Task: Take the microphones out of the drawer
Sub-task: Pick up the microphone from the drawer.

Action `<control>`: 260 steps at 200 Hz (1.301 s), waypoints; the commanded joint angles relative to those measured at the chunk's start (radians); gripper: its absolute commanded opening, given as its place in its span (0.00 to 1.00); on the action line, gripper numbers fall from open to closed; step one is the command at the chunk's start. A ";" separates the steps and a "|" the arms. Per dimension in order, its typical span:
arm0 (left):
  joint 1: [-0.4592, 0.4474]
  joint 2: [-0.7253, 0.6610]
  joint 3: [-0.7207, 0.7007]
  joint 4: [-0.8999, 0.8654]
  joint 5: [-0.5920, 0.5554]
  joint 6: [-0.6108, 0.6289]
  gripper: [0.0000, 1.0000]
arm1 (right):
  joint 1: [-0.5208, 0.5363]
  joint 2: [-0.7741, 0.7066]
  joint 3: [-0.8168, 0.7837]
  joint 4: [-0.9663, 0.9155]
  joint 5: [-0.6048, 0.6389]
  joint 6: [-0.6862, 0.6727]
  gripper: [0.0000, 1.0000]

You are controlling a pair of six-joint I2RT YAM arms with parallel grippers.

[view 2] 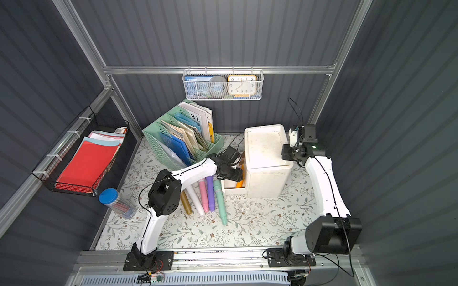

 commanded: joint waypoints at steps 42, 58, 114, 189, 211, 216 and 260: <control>-0.015 0.069 0.051 -0.030 -0.005 -0.008 0.59 | 0.007 0.071 -0.086 -0.151 -0.143 0.132 0.06; -0.018 0.083 0.069 -0.049 -0.020 -0.006 0.59 | 0.007 0.070 -0.087 -0.151 -0.143 0.131 0.06; -0.048 0.127 0.130 -0.127 -0.157 -0.010 0.58 | 0.007 0.069 -0.092 -0.147 -0.146 0.133 0.06; -0.051 0.121 0.125 -0.135 -0.212 -0.036 0.35 | 0.007 0.068 -0.087 -0.151 -0.143 0.133 0.06; -0.052 0.097 0.096 -0.120 -0.228 -0.055 0.27 | 0.007 0.068 -0.089 -0.151 -0.142 0.132 0.06; -0.052 0.091 0.086 -0.114 -0.230 -0.058 0.26 | 0.007 0.069 -0.087 -0.152 -0.142 0.133 0.06; -0.051 0.042 0.018 -0.079 -0.254 -0.093 0.10 | 0.006 0.072 -0.085 -0.151 -0.145 0.131 0.06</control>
